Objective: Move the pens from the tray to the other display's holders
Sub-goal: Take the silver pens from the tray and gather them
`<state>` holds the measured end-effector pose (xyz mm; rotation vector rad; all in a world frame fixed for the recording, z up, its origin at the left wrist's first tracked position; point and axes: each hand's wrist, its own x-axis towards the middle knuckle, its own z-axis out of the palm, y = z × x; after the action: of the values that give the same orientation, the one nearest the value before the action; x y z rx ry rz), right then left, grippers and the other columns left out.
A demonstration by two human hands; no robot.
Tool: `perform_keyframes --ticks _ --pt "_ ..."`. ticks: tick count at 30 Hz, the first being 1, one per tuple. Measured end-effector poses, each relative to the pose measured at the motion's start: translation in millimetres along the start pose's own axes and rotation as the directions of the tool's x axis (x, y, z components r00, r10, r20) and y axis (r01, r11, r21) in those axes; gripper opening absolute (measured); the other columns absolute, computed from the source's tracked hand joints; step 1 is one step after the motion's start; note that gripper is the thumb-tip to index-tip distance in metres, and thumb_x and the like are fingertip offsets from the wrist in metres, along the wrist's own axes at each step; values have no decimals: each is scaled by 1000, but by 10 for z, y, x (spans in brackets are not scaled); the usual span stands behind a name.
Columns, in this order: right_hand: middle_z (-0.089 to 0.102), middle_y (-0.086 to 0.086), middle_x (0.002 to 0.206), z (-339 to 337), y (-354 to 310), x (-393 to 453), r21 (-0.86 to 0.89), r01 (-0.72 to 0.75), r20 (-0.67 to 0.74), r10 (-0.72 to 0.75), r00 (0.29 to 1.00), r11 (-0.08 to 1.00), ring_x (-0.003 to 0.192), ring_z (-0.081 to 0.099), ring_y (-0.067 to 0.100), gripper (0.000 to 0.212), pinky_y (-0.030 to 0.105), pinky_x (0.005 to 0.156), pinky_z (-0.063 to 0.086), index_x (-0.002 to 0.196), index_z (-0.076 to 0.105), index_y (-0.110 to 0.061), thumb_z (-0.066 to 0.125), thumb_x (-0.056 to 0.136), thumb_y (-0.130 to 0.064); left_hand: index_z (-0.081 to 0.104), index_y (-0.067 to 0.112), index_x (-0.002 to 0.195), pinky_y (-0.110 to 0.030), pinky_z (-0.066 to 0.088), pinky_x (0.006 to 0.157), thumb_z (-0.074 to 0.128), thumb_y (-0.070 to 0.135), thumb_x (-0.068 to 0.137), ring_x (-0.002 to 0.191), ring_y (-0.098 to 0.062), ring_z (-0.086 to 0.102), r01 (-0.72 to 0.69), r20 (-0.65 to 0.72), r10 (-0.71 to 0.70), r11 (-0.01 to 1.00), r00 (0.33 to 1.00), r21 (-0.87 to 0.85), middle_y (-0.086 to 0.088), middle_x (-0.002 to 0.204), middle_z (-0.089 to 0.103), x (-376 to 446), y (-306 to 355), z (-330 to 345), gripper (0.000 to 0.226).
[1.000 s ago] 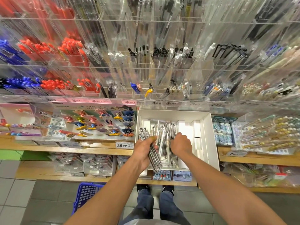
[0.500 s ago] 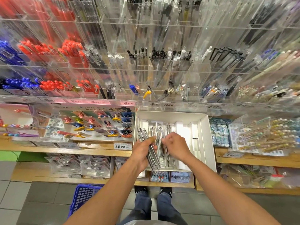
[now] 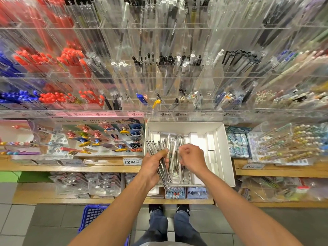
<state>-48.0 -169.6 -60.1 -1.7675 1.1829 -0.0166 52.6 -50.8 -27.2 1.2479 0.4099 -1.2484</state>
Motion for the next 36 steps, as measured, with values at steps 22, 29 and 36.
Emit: perform_keyframes --ticks 22,29,36 --pt "54 1 63 252 265 290 -378 -229 8 251 968 897 49 51 11 25 17 37 30 70 49 -8 55 93 -16 43 -9 139 -31 57 54 68 3 90 59 -19 63 35 -2 -35 998 999 -44 -11 77 68 57 -46 -57 56" --pt "66 0 84 -40 69 -17 -24 -72 14 72 997 997 58 62 11 13 25 58 49 89 56 -18 61 93 -30 63 -4 113 -33 57 54 76 13 80 61 -18 64 47 7 -47 999 999 -21 -9 73 69 85 -52 -35 39" --pt "66 1 80 8 -193 -526 59 124 145 -131 981 991 57 59 6 19 20 55 45 94 55 -24 69 87 -34 29 2 152 -54 57 85 98 31 49 112 -40 65 33 28 -35 997 999 73 -27 141 52 24 -18 56 127"
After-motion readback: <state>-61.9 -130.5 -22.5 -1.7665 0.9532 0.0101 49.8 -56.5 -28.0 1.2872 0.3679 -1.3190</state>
